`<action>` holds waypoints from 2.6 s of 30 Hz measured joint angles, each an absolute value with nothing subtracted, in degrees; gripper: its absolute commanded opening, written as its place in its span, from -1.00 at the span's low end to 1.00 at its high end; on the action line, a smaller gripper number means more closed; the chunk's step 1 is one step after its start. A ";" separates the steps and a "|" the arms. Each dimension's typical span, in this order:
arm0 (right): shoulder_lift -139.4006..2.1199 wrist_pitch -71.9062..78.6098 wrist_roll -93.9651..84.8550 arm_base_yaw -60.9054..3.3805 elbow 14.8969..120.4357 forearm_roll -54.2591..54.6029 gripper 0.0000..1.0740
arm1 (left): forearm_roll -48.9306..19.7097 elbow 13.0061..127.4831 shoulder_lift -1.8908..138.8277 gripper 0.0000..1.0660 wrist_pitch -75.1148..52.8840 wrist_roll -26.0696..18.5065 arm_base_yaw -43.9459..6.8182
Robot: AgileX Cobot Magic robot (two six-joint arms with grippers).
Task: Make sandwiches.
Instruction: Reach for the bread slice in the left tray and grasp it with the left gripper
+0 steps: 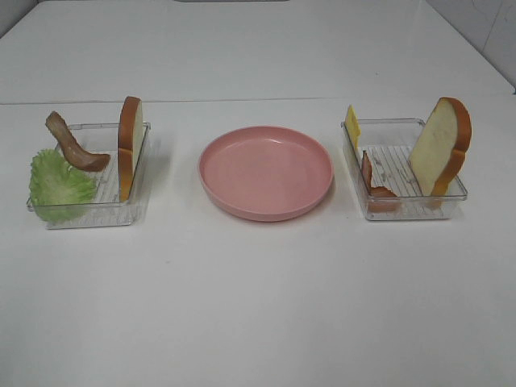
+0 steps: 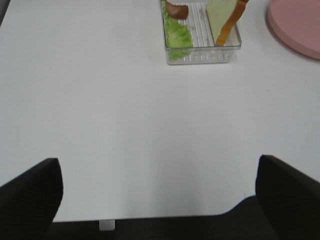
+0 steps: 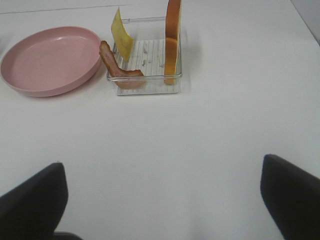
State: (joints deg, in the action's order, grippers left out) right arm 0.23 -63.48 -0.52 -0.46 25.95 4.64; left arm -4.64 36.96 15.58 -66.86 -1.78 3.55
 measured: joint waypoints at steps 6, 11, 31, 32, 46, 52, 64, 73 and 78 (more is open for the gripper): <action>0.23 -63.48 -0.52 -0.46 25.95 4.64 0.85 | -4.58 46.52 32.37 0.92 -68.87 -1.66 3.55; 0.23 -63.48 -0.52 -0.46 25.95 4.64 0.85 | -4.53 55.86 46.98 0.92 -68.98 -2.12 3.55; 0.23 -63.48 -0.52 -0.46 25.95 4.64 0.85 | -3.55 91.85 96.94 0.92 -69.39 0.00 -6.36; 0.23 -63.48 -0.52 -0.46 25.95 4.64 0.85 | -2.75 94.60 101.24 0.92 -69.33 1.15 -9.28; 0.23 -63.48 -0.52 -0.46 25.95 4.64 0.85 | -0.74 108.98 121.58 0.92 -69.27 7.68 -17.93; 0.23 -63.48 -0.52 -0.46 25.95 4.64 0.85 | 0.80 109.26 125.42 0.92 -69.39 8.71 -17.93; 0.23 -63.48 -0.52 -0.46 25.95 4.64 0.85 | 2.92 109.26 128.17 0.84 -66.75 8.48 -17.93; 0.23 -63.48 -0.52 -0.46 25.95 4.64 0.85 | 2.98 109.26 128.17 -0.81 -65.66 6.82 -17.93; 0.23 -63.48 -0.52 -0.46 25.95 4.64 0.85 | 3.32 109.26 128.17 -1.00 -65.49 6.70 -17.93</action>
State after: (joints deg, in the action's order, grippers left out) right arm 0.23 -63.48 -0.52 -0.46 25.95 4.64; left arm 3.32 109.26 128.17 -65.49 6.70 -17.93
